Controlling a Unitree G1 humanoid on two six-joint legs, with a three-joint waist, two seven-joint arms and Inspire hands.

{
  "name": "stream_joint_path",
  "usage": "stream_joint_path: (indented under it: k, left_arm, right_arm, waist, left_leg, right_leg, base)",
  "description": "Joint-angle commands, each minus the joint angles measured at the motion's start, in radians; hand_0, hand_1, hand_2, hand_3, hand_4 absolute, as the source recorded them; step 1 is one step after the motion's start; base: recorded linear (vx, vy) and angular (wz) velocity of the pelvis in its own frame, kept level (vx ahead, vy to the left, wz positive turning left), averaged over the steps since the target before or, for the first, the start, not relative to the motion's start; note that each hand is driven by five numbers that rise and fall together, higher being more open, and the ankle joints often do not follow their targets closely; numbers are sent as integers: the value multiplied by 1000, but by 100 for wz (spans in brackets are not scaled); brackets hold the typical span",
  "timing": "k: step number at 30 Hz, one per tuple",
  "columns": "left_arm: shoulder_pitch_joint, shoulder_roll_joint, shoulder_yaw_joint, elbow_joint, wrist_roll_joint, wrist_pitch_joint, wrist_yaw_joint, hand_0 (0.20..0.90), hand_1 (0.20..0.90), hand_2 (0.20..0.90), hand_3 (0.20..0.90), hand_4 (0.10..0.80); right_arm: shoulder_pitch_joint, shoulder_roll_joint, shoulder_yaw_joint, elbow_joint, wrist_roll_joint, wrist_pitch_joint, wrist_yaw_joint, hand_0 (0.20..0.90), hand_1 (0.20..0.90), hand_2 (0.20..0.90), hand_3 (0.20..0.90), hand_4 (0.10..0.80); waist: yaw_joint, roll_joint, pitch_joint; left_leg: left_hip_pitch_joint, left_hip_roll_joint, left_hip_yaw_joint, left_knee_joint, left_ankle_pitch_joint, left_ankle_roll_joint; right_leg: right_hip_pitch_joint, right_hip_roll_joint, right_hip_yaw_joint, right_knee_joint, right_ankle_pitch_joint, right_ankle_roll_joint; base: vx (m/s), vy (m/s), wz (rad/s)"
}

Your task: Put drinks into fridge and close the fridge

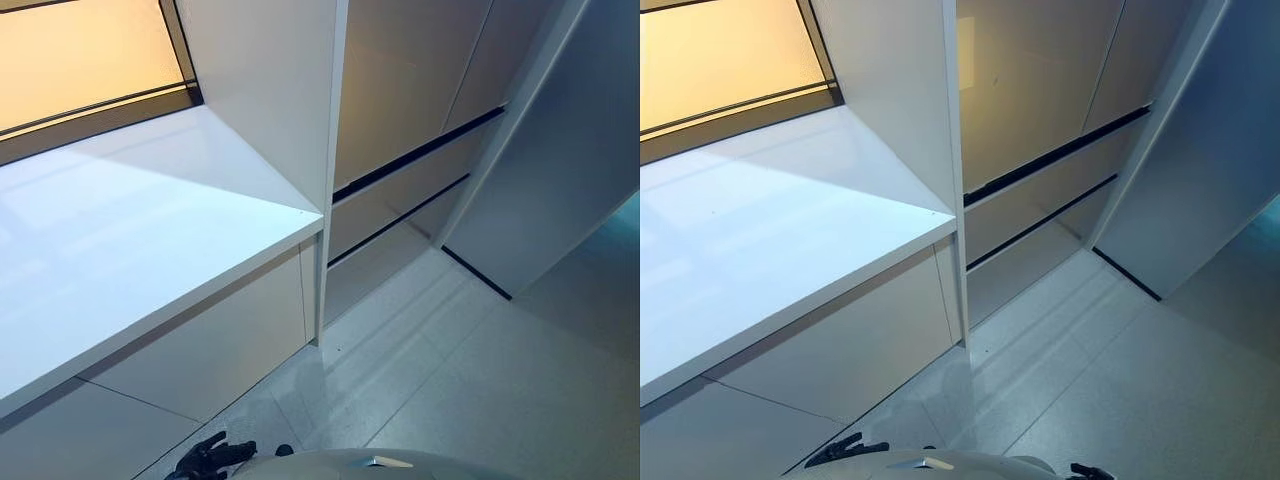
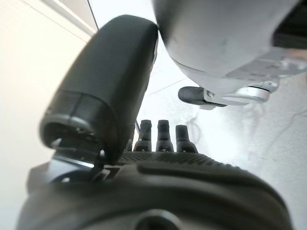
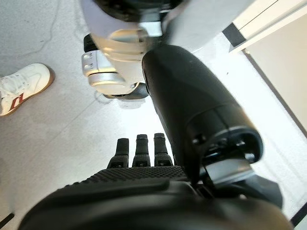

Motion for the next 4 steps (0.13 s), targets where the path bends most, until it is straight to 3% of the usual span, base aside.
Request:
stream_joint_path:
  k: [1, 4]
  left_arm:
    - [-36, -18, -6, -10, 7, -37, -9, 900, 900, 900, 900, 800]
    - [-42, -17, -8, -9, 3, -28, -6, 900, 900, 900, 900, 800]
  right_arm:
    - [-17, -2, 6, -10, 0, -12, 35, 900, 900, 900, 900, 800]
    - [-21, -6, 10, -8, 2, -8, 28, 900, 900, 900, 900, 800]
  waist:
    - [0, 9, 13]
    - [0, 7, 16]
  left_leg:
    - [-28, -34, -2, 58, -96, 42]
    - [-28, -34, -2, 57, -97, 43]
  right_leg:
    - [-80, 8, -4, 20, 84, 46]
    - [-81, 9, -4, 20, 84, 46]
  base:
    - [-25, 20, -6]
    - [-17, 10, -2]
